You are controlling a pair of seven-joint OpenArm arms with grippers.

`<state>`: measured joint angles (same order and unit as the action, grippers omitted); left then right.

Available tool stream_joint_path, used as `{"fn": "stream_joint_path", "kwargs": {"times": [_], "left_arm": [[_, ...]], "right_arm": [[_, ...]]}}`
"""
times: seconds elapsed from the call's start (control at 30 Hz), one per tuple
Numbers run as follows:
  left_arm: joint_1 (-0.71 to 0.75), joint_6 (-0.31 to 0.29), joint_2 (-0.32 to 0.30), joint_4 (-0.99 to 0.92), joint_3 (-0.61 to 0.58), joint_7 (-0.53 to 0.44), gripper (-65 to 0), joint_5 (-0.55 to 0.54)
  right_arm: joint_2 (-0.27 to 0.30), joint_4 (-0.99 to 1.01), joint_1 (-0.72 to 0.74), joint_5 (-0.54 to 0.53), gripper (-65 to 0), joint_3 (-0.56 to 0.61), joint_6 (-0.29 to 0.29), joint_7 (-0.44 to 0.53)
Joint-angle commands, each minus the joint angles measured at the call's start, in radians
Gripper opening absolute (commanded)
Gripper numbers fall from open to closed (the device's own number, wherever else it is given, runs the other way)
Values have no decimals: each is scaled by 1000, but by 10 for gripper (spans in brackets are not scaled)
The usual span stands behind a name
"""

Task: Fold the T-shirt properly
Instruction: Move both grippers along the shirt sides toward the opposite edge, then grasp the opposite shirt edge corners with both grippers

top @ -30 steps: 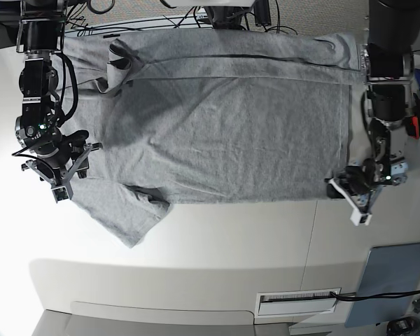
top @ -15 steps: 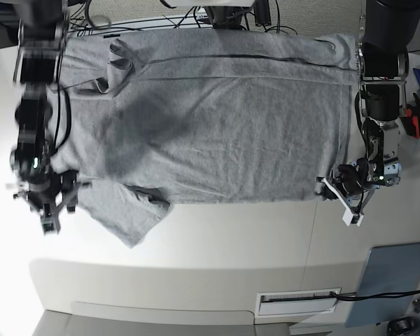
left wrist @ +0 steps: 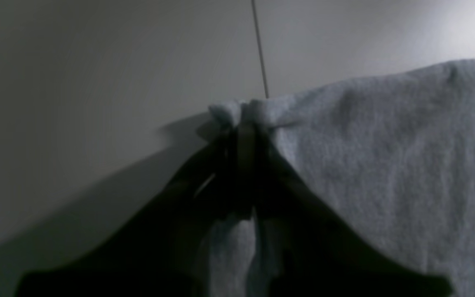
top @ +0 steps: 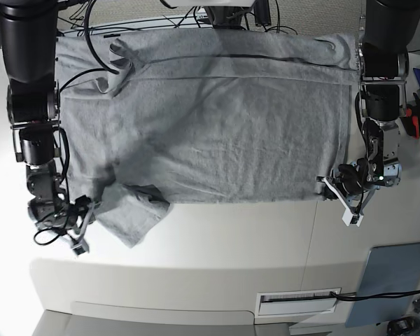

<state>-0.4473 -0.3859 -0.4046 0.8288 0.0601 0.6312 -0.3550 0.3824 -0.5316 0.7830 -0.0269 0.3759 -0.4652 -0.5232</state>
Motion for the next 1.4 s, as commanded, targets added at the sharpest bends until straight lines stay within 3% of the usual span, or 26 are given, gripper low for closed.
{"fn": "stream_joint_path", "kwargs": {"times": [0.0, 0.17, 0.63, 0.87, 1.2, 1.37], "left_arm": [[-10, 11, -11, 2, 0, 33, -650, 26], [-10, 11, -11, 2, 0, 34, -650, 26], [-10, 11, -11, 2, 0, 34, -650, 27], [-10, 11, -11, 2, 0, 36, -650, 27], [-10, 10, -11, 2, 0, 42, -650, 27], [-10, 10, -11, 2, 0, 42, -650, 26]], "right_arm": [[-2, 12, 40, 0, -386, 10, -2, 39], [-46, 89, 37, 101, -386, 20, 9, 110], [-53, 87, 53, 103, -386, 19, 44, 115], [-50, 87, 48, 103, -385, 11, 100, 111], [-50, 87, 49, 102, -383, -138, 51, 140], [-50, 87, 48, 103, -383, -215, 55, 189]]}}
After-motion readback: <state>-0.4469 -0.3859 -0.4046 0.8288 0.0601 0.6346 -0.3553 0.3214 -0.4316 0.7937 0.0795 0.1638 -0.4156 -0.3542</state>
